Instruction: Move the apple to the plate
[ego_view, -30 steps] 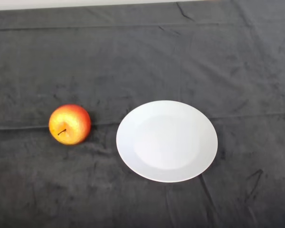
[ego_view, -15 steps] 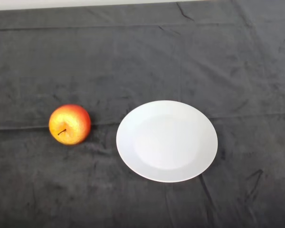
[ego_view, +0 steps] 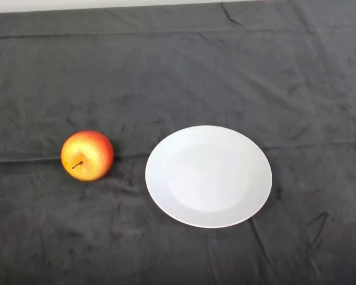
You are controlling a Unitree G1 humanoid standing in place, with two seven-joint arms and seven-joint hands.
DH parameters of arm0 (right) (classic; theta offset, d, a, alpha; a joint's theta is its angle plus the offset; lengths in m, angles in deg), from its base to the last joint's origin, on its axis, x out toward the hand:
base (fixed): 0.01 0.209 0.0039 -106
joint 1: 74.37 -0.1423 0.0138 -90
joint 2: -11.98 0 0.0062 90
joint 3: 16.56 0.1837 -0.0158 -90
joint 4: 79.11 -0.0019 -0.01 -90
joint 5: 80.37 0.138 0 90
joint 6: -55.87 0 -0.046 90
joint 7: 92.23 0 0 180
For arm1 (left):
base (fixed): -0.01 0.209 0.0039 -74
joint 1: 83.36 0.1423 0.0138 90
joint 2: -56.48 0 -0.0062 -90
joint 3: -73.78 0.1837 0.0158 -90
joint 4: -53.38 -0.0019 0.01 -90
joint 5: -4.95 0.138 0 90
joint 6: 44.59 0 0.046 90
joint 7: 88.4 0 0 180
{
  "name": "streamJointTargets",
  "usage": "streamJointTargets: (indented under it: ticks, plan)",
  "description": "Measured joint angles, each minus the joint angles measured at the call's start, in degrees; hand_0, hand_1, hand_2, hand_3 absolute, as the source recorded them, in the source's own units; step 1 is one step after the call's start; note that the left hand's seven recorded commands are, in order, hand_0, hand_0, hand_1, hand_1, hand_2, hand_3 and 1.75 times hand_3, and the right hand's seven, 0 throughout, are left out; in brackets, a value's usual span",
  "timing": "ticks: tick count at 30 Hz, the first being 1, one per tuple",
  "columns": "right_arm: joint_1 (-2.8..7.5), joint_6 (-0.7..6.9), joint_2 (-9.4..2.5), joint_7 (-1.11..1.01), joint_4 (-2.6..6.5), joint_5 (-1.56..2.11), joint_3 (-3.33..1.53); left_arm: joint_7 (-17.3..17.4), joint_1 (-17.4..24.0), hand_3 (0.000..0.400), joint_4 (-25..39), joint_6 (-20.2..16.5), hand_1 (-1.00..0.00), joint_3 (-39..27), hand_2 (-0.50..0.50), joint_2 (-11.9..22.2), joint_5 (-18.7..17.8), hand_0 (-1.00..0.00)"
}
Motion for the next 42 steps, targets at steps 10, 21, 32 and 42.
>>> streamJointTargets:
  ticks: [10, 21, 32, 42]
  plan:
    - [0.00, -0.01, 0.00, 0.00, 0.00, 0.00, 0.00, -0.39, -3.04, 0.000, 0.00, 0.00, 0.00, 2.60, 0.00, -0.23, 4.22, 0.00]
    - [0.00, 0.00, 0.00, 0.00, 0.00, 0.00, 0.00, 2.62, -4.35, 0.000, 0.01, -0.02, 0.00, 7.18, 0.00, -2.54, 8.14, 0.00]
    - [0.00, -0.01, 0.00, 0.00, 0.00, 0.00, -0.01, 4.44, -4.36, 0.000, 1.16, -0.62, 0.00, 11.00, 0.00, -4.98, 10.63, 0.00]
    - [0.00, 0.01, 0.00, 0.00, 0.00, 0.00, 0.00, 5.09, -4.33, 0.000, 8.13, -3.38, 0.00, 13.67, 0.00, -8.27, 11.71, 0.00]
